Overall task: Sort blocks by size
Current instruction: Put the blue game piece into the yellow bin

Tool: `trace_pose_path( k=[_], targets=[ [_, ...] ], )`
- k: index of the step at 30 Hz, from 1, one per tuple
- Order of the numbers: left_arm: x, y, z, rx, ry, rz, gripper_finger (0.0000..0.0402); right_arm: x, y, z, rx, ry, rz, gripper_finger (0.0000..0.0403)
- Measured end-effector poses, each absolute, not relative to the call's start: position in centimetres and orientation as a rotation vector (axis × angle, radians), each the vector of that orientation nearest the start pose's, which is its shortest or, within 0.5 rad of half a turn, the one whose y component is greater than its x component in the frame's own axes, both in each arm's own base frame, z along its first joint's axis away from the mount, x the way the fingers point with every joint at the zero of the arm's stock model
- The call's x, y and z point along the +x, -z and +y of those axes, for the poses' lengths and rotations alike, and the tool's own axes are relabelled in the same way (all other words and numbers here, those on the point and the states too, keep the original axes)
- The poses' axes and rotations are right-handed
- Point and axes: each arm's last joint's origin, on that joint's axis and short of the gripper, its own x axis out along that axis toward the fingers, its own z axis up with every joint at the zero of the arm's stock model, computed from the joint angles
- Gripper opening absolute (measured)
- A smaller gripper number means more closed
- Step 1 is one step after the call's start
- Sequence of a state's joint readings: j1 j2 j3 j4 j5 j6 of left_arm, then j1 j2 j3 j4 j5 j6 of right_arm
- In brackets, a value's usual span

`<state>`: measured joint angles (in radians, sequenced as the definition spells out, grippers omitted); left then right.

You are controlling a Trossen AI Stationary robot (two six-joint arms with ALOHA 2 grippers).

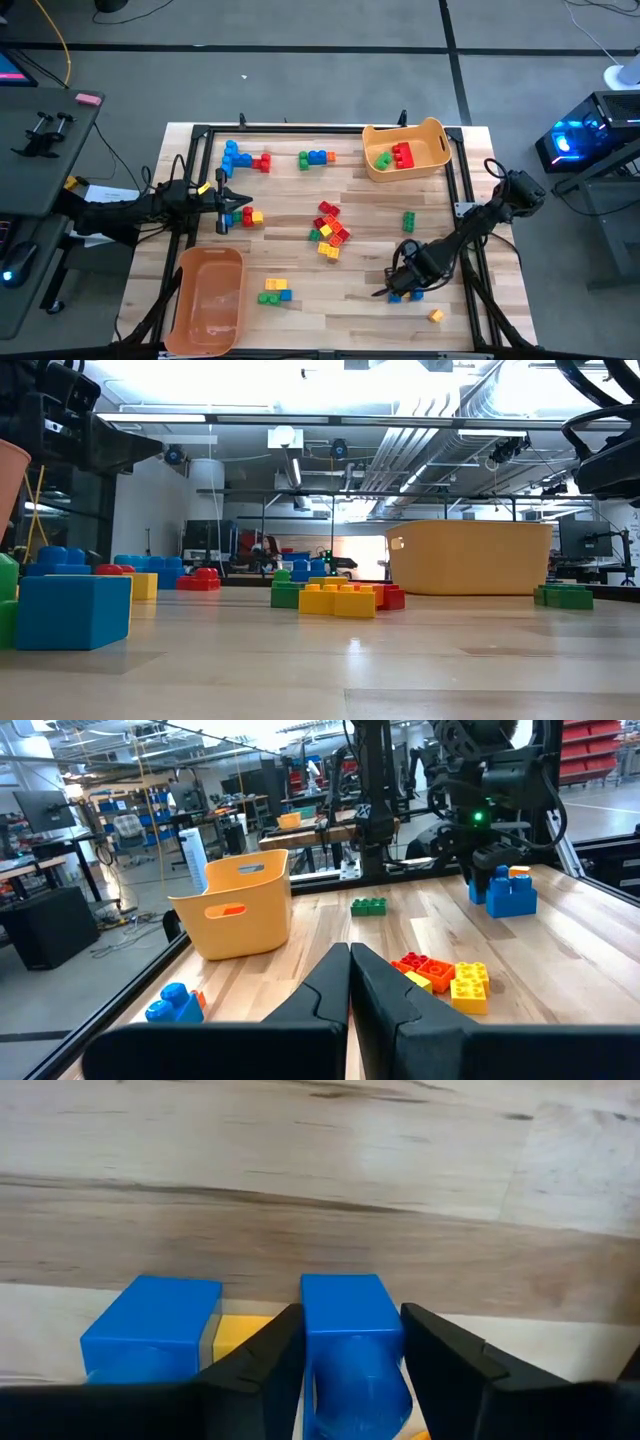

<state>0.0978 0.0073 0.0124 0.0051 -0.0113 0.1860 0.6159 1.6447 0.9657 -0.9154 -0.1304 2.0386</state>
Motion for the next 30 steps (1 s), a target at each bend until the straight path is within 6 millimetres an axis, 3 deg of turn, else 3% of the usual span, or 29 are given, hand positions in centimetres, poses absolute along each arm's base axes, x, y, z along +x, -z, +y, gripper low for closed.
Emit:
trace_pose_path(
  k=[6, 10, 13, 17, 20, 25, 30],
  targets=[
    [9.7, -16.8, 1.0, 0.186, -0.110, 0.000, 0.0001, 21.3, -16.9, 15.4, 1.092, 1.056, 1.412, 0.0130],
    [9.7, -16.8, 1.0, 0.186, -0.109, 0.000, 0.0001, 20.3, -19.6, 14.3, 1.033, 1.038, 1.413, 0.0130],
    [9.7, -16.8, 1.0, 0.186, -0.110, 0.000, 0.0001, 19.1, -22.7, 12.5, 0.971, 1.096, 1.361, 0.0130],
    [9.7, -16.8, 1.0, 0.186, -0.110, 0.000, 0.0001, 17.8, -26.7, 9.1, 0.928, 1.140, 1.129, 0.0130],
    [9.7, -16.8, 1.0, 0.186, -0.110, 0.000, 0.0001, 17.5, -28.7, 5.8, 0.922, 1.147, 0.881, 0.0130],
    [9.7, -16.8, 1.0, 0.186, -0.110, 0.000, 0.0001, 18.9, -30.5, -0.2, 0.825, 1.168, 0.604, 0.0130],
    [9.7, -16.8, 1.0, 0.186, -0.110, 0.000, 0.0001, 20.8, -31.2, -6.5, 0.709, 1.179, 0.498, 0.0130]
  ],
)
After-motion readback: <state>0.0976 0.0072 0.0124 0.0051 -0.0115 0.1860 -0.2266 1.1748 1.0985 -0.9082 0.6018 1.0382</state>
